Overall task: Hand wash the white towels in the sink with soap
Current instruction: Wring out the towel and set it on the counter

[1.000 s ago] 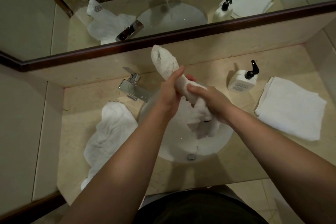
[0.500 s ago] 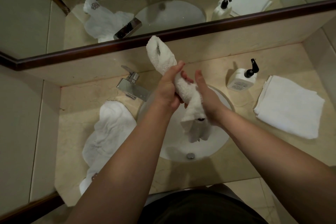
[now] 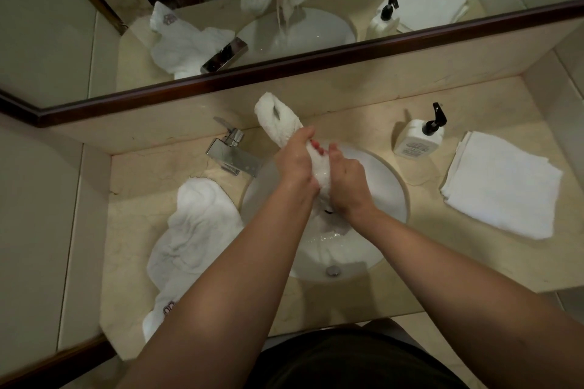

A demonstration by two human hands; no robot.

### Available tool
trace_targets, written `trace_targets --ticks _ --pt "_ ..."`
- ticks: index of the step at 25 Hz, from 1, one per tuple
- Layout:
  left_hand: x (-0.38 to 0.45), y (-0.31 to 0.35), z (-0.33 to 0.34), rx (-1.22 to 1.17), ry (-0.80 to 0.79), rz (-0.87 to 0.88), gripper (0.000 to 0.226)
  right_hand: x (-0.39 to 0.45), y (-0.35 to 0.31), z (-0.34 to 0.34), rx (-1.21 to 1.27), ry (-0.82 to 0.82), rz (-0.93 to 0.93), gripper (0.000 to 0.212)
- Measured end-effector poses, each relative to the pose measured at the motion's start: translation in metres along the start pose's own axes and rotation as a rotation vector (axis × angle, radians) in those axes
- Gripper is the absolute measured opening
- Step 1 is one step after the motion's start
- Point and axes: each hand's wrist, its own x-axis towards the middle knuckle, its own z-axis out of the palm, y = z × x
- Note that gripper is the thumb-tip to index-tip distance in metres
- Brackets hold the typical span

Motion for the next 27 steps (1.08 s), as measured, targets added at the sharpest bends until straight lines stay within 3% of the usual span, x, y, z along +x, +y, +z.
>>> trace_targets --ticks 5,10,13,16,20,27 --pt "-0.013 0.002 -0.001 -0.087 -0.055 -0.068 0.025 -0.006 -0.009 -0.008 -0.152 -0.002 -0.068 0.061" --pt "-0.023 -0.002 -0.007 0.122 -0.292 -0.103 0.05 -0.001 -0.024 -0.004 -0.053 -0.048 0.026 0.07" --pt "-0.032 0.002 -0.011 0.177 -0.364 -0.132 0.03 0.003 -0.031 -0.01 0.11 -0.117 0.087 0.048" --pt "-0.034 0.009 -0.022 0.249 -0.418 -0.186 0.032 0.004 -0.034 -0.023 0.188 -0.091 0.139 0.038" --pt "-0.035 0.008 -0.03 0.121 -0.416 -0.198 0.028 0.016 -0.034 -0.034 0.068 0.039 0.008 0.031" --pt "-0.034 0.011 -0.039 -0.092 -0.521 -0.2 0.014 0.034 -0.027 -0.04 0.299 -0.538 0.263 0.062"
